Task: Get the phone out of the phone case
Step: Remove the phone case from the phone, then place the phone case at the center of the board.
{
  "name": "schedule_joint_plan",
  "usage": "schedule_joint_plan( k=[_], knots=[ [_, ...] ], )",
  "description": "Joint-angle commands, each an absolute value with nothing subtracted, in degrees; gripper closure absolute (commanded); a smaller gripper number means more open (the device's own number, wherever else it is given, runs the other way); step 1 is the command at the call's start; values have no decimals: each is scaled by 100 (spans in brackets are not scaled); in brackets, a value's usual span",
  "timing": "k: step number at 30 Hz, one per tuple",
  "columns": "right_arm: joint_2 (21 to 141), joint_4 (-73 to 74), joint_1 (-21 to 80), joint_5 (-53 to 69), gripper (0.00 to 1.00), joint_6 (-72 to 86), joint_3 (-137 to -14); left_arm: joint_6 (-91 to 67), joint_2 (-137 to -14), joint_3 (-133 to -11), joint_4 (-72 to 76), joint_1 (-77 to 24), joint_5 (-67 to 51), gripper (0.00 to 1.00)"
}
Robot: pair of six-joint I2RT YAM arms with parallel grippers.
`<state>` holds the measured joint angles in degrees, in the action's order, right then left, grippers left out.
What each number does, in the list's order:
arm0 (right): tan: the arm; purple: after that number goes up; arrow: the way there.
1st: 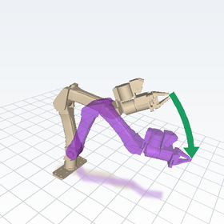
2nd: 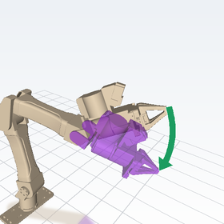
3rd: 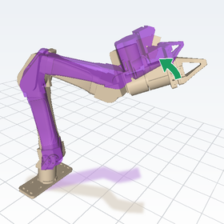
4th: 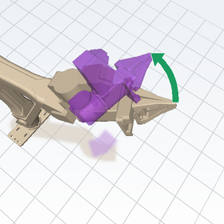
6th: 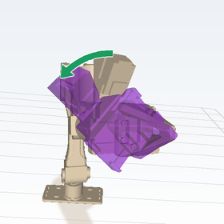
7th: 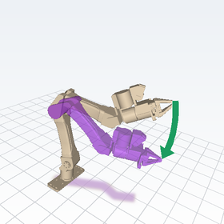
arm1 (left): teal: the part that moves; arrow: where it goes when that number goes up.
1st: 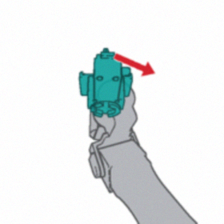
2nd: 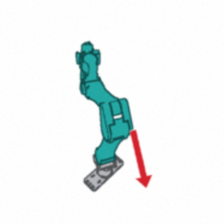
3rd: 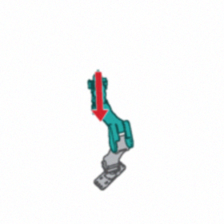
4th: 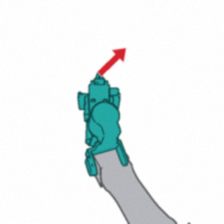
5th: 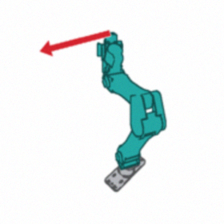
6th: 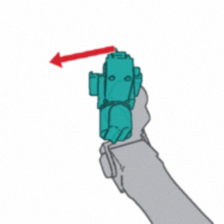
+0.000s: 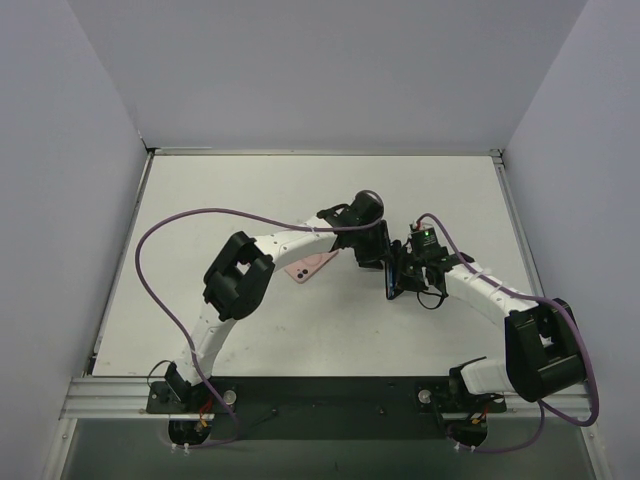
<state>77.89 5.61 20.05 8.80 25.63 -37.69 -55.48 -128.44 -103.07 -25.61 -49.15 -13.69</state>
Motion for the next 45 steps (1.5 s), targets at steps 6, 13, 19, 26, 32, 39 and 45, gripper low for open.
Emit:
schedule_joint_plan(
  k=[6,13,19,26,32,39,45],
  knots=[
    [7910,659,2083,712,99,2610,-3656,-5133,-12815,-10529,-3269,-4922,-800,60],
    [7945,633,2092,747,99,2689,-3656,-5063,-12885,-10564,-3226,-4931,-888,61],
    [7936,606,2083,773,99,2725,-3656,-5098,-12894,-10521,-3199,-4975,-896,82],
    [7875,764,2048,721,100,2839,-3788,-5098,-12464,-10494,-3191,-4843,-958,100],
    [7673,958,1820,720,100,3014,-4112,-5115,-11638,-10117,-2735,-4290,-1484,100],
    [7681,695,837,1484,100,3462,-4420,-5282,-10759,-9150,-1390,-3332,-2915,100],
    [7848,-289,-368,1891,100,4322,-4359,-5282,-10880,-9035,-572,-2778,-3804,100]
  ],
)
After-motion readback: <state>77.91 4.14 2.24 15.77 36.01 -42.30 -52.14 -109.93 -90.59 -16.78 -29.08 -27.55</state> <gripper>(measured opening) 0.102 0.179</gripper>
